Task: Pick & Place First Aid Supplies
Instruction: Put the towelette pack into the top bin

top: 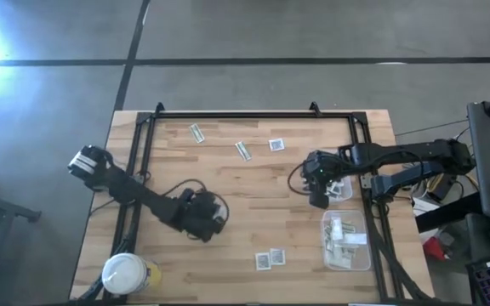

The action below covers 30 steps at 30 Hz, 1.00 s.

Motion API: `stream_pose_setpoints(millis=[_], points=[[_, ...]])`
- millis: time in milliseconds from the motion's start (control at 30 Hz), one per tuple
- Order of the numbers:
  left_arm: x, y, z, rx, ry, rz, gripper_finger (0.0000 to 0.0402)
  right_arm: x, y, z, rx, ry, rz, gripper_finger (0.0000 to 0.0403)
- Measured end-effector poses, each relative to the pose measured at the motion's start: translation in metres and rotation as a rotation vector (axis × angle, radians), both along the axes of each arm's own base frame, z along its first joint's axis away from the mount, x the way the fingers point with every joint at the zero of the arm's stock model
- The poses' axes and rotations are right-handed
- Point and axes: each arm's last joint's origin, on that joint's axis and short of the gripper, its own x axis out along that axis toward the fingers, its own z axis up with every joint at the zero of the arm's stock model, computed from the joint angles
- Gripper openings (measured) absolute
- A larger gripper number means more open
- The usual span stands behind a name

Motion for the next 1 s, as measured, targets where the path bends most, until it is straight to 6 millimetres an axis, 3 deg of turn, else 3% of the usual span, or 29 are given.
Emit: stream_pose_setpoints(millis=[300, 600, 767, 1000], points=[[0.039, 0.037, 0.020, 0.204, -0.175, -0.059, 0.0000, 0.015, 0.020, -0.001, 0.005, -0.196, 0.080, 0.0086], [0.062, 0.064, 0.045, 0.387, -0.334, -0.098, 0.0000, 0.029, 0.022, 0.007, -0.069, -0.409, 0.179, 0.0095], [0.068, 0.069, 0.058, 0.471, -0.413, -0.115, 0.0000, 0.035, 0.021, 0.007, -0.154, -0.512, 0.224, 0.0117], [0.072, 0.070, 0.070, 0.570, -0.476, -0.143, 0.0000, 0.041, 0.007, 0.018, -0.296, -0.619, 0.038, 0.0174]])
